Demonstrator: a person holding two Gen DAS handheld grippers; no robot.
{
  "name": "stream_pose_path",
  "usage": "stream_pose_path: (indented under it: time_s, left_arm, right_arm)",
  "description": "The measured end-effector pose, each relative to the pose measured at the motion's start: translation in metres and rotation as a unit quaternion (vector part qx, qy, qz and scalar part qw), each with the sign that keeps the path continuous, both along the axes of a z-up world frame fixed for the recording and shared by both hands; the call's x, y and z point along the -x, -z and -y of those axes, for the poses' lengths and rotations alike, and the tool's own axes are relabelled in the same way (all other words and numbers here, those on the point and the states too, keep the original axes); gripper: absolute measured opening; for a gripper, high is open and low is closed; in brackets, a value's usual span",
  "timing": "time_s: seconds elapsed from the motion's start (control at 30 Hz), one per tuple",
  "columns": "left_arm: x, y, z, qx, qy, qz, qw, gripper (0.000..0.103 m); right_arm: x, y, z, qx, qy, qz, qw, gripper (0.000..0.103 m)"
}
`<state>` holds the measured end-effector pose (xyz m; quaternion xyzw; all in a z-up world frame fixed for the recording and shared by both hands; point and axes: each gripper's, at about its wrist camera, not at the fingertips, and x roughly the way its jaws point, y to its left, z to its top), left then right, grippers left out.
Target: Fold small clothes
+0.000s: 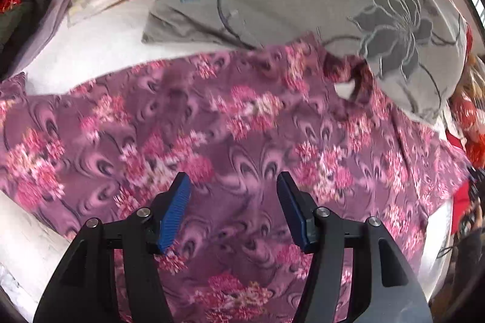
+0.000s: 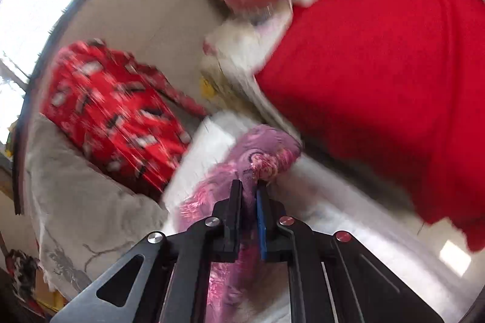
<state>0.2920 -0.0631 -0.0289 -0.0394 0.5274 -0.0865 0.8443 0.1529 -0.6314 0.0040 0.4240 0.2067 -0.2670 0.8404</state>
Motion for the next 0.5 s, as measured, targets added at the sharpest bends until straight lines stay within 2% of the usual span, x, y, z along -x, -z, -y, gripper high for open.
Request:
stream_pose_path:
  time_s: [0.07, 0.13, 0.2, 0.33, 0.5]
  left_arm:
    - [-0.006, 0.005, -0.001, -0.001, -0.006, -0.003, 1.0, 0.058]
    - [-0.011, 0.017, -0.003, -0.005, -0.014, -0.019, 0.9997, 0.058]
    - [-0.015, 0.029, -0.004, -0.007, -0.019, -0.042, 0.9989, 0.058]
    - [-0.016, 0.031, -0.011, 0.008, -0.022, -0.038, 0.999, 0.059]
    - [-0.017, 0.031, -0.02, 0.027, -0.016, -0.048, 0.9983, 0.059]
  right_arm:
    - [0.017, -0.016, 0.006, 0.035, 0.022, -0.006, 0.999, 0.007]
    - [0.019, -0.01, 0.016, 0.03, 0.031, -0.064, 0.997, 0.007]
    - [0.019, -0.003, 0.018, 0.019, 0.032, -0.091, 0.995, 0.007]
    - [0.02, -0.016, -0.003, 0.042, 0.011, -0.057, 0.997, 0.008]
    - [-0.001, -0.038, -0.055, 0.061, -0.081, -0.035, 0.994, 0.008]
